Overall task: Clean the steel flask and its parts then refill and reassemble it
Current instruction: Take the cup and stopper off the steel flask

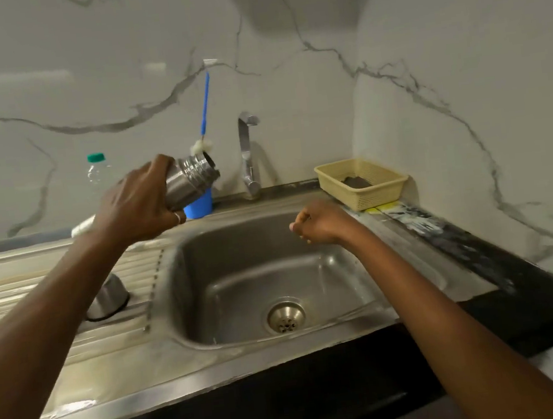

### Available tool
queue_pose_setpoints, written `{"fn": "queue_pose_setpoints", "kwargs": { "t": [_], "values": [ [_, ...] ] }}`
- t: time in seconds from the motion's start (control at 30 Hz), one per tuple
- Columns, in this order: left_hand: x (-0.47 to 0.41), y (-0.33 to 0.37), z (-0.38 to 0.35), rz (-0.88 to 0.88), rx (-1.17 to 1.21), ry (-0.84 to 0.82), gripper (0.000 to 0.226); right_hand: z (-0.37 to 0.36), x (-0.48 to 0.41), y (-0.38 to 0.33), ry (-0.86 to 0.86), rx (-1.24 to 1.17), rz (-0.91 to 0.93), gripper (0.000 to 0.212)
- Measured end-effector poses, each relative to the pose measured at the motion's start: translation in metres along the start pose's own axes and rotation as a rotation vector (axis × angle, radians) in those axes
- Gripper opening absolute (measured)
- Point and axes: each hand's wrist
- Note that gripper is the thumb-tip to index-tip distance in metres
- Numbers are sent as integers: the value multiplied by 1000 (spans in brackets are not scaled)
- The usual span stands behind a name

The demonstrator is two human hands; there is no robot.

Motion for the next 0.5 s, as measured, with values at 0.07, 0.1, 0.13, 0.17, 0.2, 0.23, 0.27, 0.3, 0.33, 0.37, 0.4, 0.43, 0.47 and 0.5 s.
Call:
{"fn": "queue_pose_setpoints", "kwargs": {
  "t": [0.07,0.1,0.13,0.17,0.2,0.23,0.27,0.3,0.33,0.37,0.4,0.43,0.47,0.5],
  "values": [
    [-2,8,-15,-52,-109,-64,78,-2,-3,16,37,-42,-38,30],
    [-2,13,-22,-73,-152,-94,78,-2,-4,21,45,-62,-45,26],
    [-2,14,-27,-100,-188,-117,78,-2,-4,23,49,-82,-48,24],
    [-2,15,-31,-117,-228,-139,79,-2,-3,24,54,-96,-48,24],
    [-3,15,-35,-135,-266,-158,79,-3,-3,26,57,-110,-50,25],
    [-3,15,-38,-145,-302,-181,78,-3,-3,28,63,-123,-49,27],
    [-2,14,-41,-158,-334,-198,74,-4,-2,29,67,-127,-47,29],
    [-2,14,-42,-167,-364,-213,71,-5,-2,29,69,-123,-43,30],
    [-1,14,-44,-179,-392,-227,69,-6,-1,28,68,-118,-40,32],
    [1,13,-45,-189,-420,-246,68,-7,0,28,71,-119,-36,34],
    [2,12,-47,-201,-440,-259,67,-7,0,27,75,-125,-37,35],
    [3,12,-47,-212,-458,-265,67,-7,-1,27,79,-129,-38,34],
    [5,11,-48,-217,-471,-270,67,-7,-1,26,74,-136,-41,32],
    [6,10,-49,-219,-480,-274,66,-8,-2,26,74,-144,-44,31]
  ]
}}
Point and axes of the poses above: each hand's wrist, its own x-axis away from the middle knuckle, its own z-axis out of the back of the hand, y = z × x, and after that the axes turned 5 degrees about x, right-handed
